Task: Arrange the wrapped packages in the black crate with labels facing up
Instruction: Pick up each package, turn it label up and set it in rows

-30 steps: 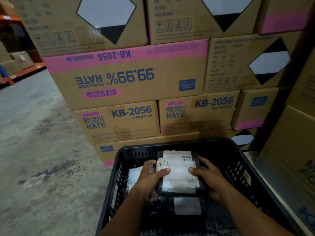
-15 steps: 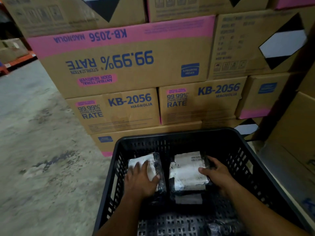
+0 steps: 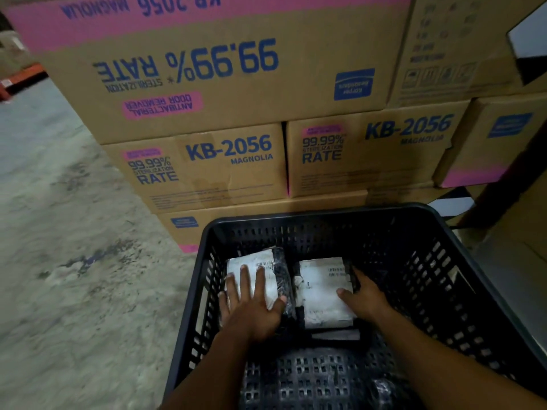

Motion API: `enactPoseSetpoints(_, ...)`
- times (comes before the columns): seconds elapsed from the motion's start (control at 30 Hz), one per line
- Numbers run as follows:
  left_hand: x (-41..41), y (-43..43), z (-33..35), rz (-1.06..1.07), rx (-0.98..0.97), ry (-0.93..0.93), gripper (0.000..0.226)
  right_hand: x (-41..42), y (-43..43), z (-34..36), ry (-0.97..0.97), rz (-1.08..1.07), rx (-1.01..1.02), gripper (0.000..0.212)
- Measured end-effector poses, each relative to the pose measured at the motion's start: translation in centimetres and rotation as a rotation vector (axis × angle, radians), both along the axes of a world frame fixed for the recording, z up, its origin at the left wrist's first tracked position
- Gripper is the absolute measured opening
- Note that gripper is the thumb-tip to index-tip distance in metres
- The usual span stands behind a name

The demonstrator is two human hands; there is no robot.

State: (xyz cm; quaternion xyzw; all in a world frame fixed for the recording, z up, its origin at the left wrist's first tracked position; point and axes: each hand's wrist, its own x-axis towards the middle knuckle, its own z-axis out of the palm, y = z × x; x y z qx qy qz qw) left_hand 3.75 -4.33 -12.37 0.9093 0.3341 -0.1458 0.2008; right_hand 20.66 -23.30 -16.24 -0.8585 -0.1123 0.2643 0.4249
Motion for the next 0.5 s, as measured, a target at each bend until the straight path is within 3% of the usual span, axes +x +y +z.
enactPoseSetpoints(0.17, 0.1, 0.0, 0.9, -0.001, -0.053, 0.022, 0.086, -0.5, -0.2, 1.8, -0.106, 0.074, -0.266, 0.089)
enactPoseSetpoints(0.27, 0.0, -0.3, 1.4, 0.007, -0.049, -0.013, 0.088, -0.8, -1.7, 3.1, -0.209, 0.116, -0.224, 0.066)
enactPoseSetpoints(0.37, 0.2, -0.7, 1.9, 0.013, -0.020, -0.044, 0.088, -0.9, -3.5, 4.3, -0.029, 0.279, -0.132, 0.048)
enactPoseSetpoints(0.5, 0.4, -1.3, 2.8, -0.014, -0.024, -0.006, 0.088, -1.9, -5.1, 6.3, 0.306, 0.588, -0.332, 0.050)
